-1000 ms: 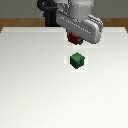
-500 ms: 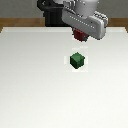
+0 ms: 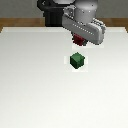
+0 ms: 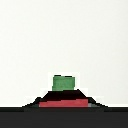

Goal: Place the red cube on top of the green cube.

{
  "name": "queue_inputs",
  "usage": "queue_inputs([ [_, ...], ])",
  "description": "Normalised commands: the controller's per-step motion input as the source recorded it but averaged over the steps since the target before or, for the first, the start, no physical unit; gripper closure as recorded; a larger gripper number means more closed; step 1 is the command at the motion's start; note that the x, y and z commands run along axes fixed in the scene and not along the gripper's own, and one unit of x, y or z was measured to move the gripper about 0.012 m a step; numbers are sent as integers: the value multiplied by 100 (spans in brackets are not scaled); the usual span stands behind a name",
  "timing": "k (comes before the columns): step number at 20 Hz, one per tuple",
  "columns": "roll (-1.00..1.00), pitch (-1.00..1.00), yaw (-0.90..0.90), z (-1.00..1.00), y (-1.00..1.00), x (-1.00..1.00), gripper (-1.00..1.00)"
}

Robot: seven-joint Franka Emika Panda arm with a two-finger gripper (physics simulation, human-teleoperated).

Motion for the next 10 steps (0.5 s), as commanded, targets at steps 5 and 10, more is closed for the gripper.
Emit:
queue_inputs([
  [5,0,0,0,-40,0,0,100],
  [10,0,0,0,-60,0,0,100],
])
